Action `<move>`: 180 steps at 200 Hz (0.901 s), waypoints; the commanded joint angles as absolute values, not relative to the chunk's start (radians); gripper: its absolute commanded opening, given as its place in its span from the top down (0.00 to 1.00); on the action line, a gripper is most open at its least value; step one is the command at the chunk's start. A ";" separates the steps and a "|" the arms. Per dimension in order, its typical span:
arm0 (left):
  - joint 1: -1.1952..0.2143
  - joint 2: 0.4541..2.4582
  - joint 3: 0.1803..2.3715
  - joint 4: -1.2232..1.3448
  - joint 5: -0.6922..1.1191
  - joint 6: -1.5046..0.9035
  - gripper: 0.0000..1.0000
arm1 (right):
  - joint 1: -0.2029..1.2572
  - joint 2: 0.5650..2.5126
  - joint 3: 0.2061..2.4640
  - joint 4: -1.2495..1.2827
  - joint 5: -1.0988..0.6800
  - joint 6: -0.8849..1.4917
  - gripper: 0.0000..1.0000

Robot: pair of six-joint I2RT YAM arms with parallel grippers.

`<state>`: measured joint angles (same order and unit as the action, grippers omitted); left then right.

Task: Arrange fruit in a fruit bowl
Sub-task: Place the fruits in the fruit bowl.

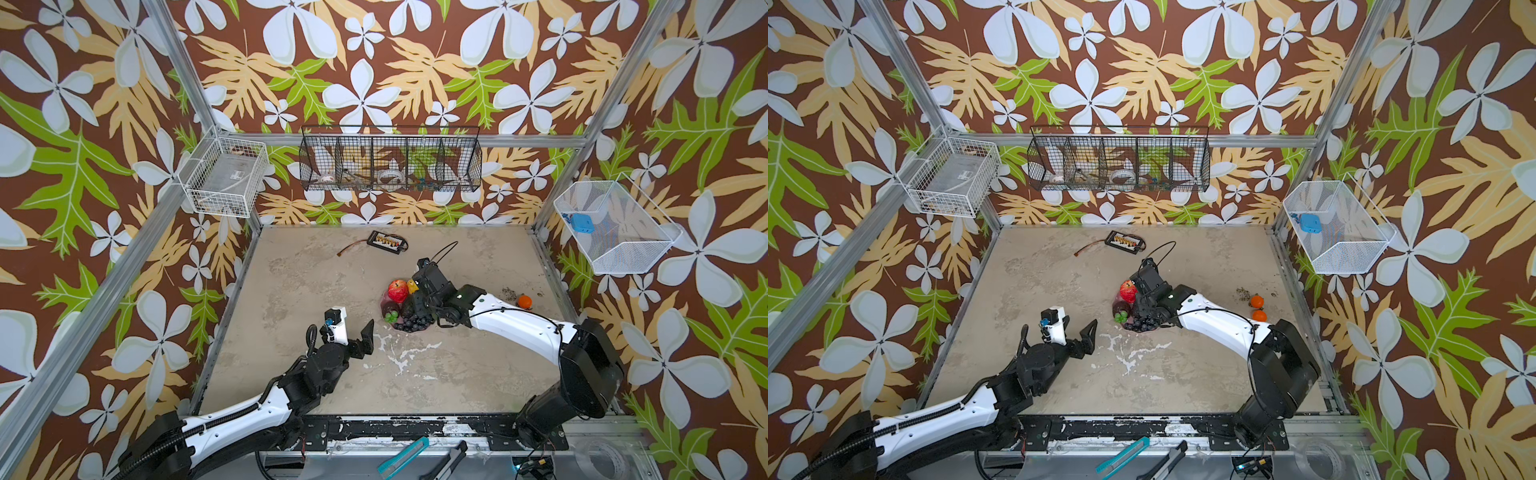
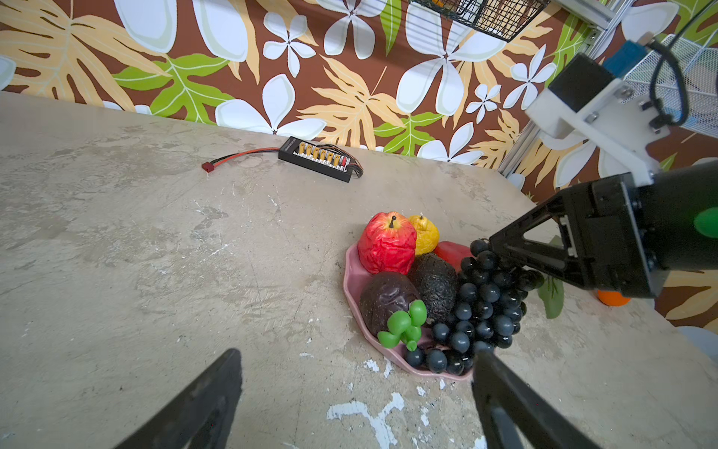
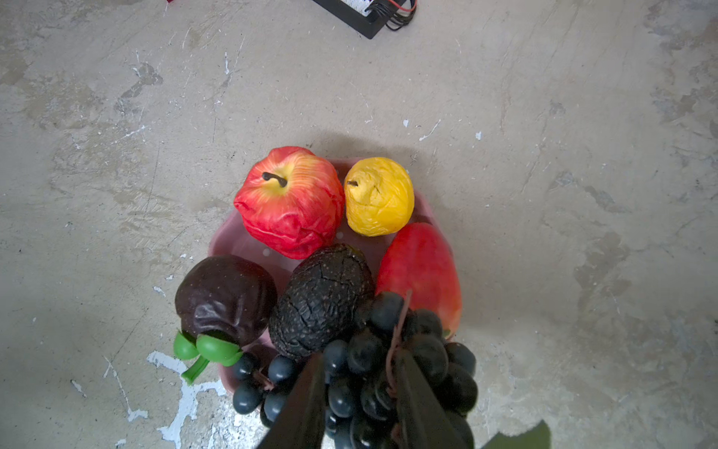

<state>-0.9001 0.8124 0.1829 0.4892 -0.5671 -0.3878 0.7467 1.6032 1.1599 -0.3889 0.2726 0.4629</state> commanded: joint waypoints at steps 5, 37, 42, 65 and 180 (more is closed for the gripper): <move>-0.899 0.813 0.181 0.502 -0.579 -0.376 0.07 | 0.739 1.592 1.147 -0.385 0.298 0.464 0.67; -0.899 0.813 0.181 0.502 -0.580 -0.376 0.07 | 0.731 1.585 1.138 -0.386 0.289 0.469 0.66; -0.899 0.813 0.181 0.502 -0.580 -0.376 0.07 | 0.729 1.582 1.134 -0.384 0.287 0.469 0.66; -0.899 0.814 0.181 0.502 -0.580 -0.375 0.07 | 0.718 1.574 1.118 -0.376 0.268 0.475 0.66; -0.898 0.818 0.180 0.503 -0.583 -0.374 0.07 | 0.667 1.504 1.061 -0.382 0.252 0.484 0.63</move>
